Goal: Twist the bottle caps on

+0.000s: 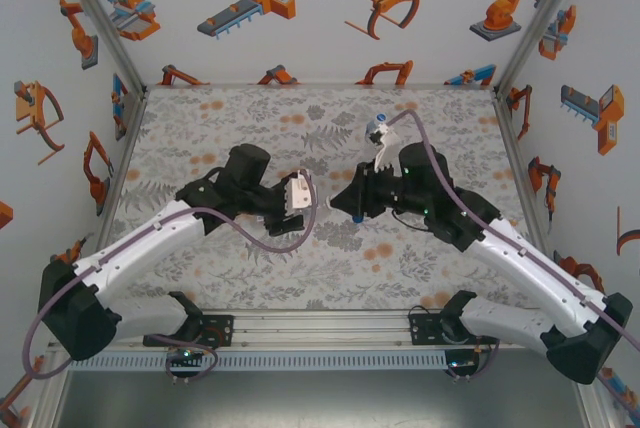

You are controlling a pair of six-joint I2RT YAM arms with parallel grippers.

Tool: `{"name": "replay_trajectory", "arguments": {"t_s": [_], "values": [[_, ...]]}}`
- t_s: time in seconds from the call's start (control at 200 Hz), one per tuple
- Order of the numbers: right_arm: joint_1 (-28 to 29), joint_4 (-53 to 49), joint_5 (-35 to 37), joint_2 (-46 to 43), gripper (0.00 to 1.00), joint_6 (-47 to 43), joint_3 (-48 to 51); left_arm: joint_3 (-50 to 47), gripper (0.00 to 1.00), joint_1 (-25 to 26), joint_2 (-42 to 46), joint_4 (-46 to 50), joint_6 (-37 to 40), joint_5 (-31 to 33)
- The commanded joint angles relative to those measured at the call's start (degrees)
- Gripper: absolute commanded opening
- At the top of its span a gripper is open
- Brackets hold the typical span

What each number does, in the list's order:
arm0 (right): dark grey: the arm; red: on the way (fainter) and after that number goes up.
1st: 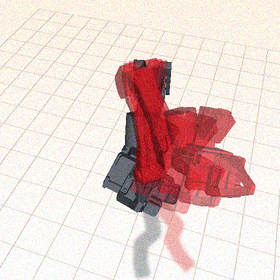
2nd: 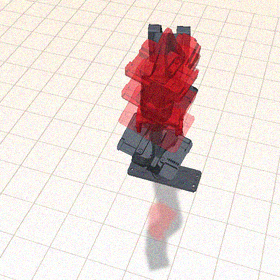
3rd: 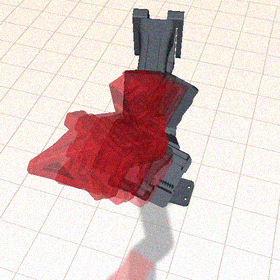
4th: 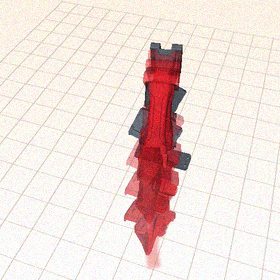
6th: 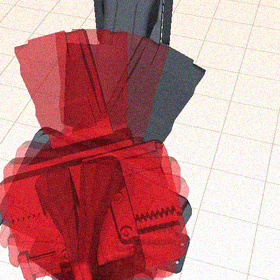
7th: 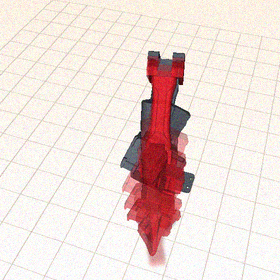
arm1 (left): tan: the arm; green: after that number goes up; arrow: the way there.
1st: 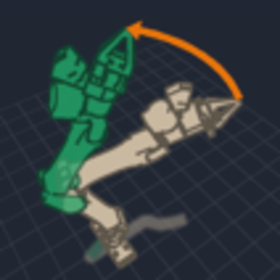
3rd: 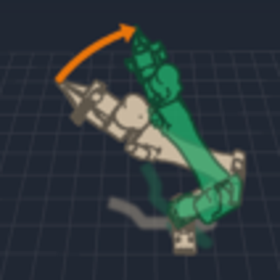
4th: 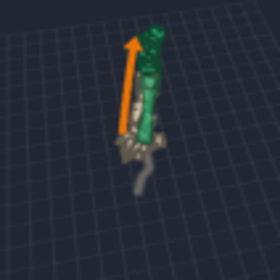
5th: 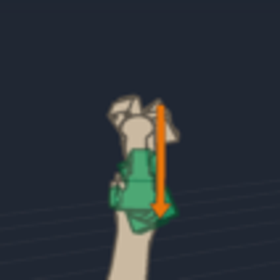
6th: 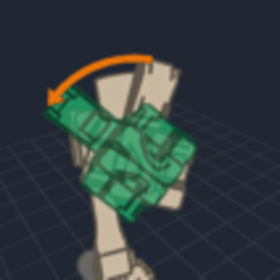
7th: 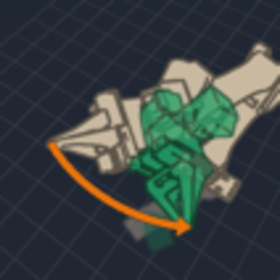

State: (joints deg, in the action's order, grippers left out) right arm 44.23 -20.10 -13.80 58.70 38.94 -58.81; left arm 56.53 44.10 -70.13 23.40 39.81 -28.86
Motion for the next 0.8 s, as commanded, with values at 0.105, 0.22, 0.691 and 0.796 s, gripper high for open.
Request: {"name": "replay_trajectory", "arguments": {"t_s": [0.105,0.22,0.691,0.796], "values": [[0.33,0.97,9.36,0.59,0.05,34.94,3.41,1.52,0.00,0.75,-0.88,-7.96,-0.62,-4.84],[0.42,2.42,7.79,1.08,0.12,36.12,3.61,1.82,0.00,0.78,-1.14,-8.11,-0.61,-4.83],[0.46,11.29,7.14,-3.03,0.38,33.92,6.47,2.08,0.00,1.27,-1.96,-10.64,-2.02,-4.84],[0.44,8.96,7.21,-2.54,0.39,33.96,4.95,2.52,0.00,1.37,-2.22,-10.73,-2.41,-4.76]]}}
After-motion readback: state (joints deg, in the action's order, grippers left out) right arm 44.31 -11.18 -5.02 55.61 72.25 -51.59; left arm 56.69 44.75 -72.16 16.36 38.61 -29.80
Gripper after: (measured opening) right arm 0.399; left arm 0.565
